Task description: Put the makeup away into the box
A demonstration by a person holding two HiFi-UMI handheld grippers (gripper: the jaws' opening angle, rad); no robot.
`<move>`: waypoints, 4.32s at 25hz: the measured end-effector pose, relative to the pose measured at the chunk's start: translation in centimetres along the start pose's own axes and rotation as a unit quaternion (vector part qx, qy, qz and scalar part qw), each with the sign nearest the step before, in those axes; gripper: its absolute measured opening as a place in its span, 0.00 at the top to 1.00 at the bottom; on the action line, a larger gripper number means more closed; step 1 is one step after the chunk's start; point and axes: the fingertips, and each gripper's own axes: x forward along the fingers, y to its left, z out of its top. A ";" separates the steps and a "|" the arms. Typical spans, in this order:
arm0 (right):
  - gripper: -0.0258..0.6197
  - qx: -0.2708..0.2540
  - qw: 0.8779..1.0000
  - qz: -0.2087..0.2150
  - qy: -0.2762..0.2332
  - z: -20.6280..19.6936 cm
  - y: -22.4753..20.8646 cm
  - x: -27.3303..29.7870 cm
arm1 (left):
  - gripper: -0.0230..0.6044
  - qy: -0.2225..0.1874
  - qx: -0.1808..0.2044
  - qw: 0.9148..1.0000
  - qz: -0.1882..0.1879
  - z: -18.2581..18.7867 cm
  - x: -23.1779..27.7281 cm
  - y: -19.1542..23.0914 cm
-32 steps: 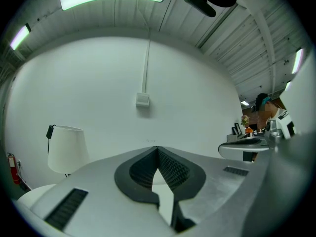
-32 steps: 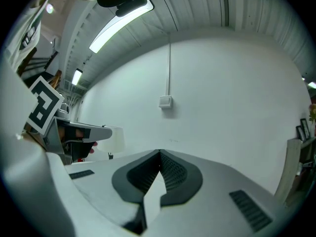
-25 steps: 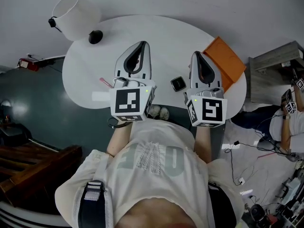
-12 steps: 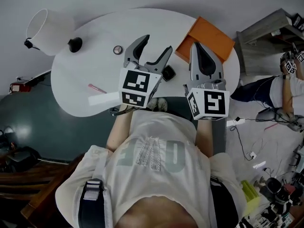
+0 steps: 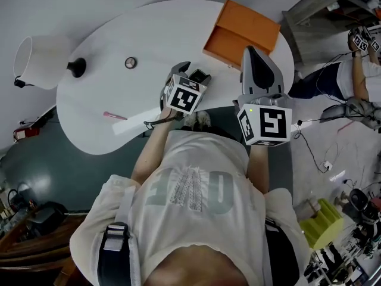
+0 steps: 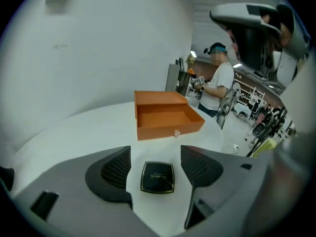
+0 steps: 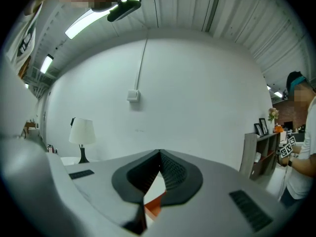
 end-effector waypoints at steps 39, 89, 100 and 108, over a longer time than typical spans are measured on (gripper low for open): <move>0.95 -0.014 0.998 -0.043 0.037 -1.9 -1.7 -2.8 | 0.46 0.123 0.055 0.991 0.002 -6.0 6.0 0.0; 0.95 0.040 0.993 -0.090 0.070 -5.7 -5.4 -4.1 | 0.47 0.089 0.053 0.994 -0.017 9.2 15.0 -0.9; 0.95 0.034 0.995 -0.074 0.064 -5.0 -4.9 -3.6 | 0.47 0.018 0.038 0.999 -0.005 13.9 11.7 -0.6; 0.95 0.013 0.999 -0.026 0.042 -2.9 -2.6 -1.7 | 0.73 -0.150 0.022 0.988 0.041 20.1 1.3 1.6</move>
